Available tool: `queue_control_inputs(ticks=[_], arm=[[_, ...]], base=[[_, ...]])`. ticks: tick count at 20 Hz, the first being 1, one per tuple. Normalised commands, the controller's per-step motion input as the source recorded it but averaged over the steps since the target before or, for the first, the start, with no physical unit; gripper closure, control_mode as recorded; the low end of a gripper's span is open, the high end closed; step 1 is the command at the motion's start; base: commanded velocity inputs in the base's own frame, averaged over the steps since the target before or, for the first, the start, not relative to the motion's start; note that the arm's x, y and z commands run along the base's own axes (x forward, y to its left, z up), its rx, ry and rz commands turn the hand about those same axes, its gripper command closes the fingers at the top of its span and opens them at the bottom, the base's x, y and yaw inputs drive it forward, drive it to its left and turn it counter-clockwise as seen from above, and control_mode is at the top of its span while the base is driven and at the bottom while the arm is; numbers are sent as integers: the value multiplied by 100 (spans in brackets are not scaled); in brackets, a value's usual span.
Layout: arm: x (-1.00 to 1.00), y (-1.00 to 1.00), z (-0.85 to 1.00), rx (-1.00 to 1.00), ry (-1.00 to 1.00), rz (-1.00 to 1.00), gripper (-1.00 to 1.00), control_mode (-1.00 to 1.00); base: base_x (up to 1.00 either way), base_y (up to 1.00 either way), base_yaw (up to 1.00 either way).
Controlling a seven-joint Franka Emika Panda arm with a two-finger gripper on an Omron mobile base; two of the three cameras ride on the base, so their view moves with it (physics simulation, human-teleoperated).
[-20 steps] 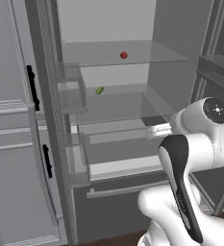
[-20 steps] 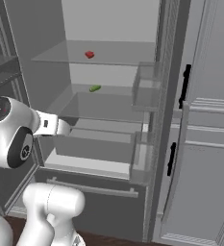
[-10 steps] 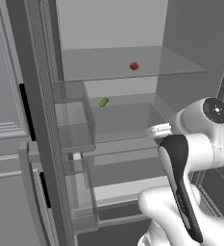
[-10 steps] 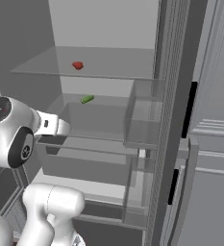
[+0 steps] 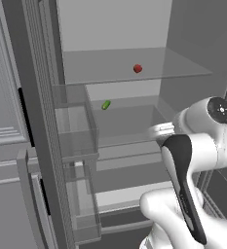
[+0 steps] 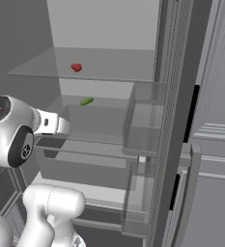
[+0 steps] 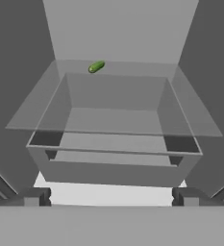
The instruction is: Take the strawberry from the fridge and place it on top of the pancake, located on the dining counter.
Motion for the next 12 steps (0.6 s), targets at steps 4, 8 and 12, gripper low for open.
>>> queue_control_inputs(ticks=[4,8,12], arm=[[13,9,100,2,-10,0,-100,-100],[24,22,100,0,-15,0,-100,-100],[44,21,64,0,-16,-7,-100,-100]], base=[[0,0,0],[0,0,0],[0,0,0]])
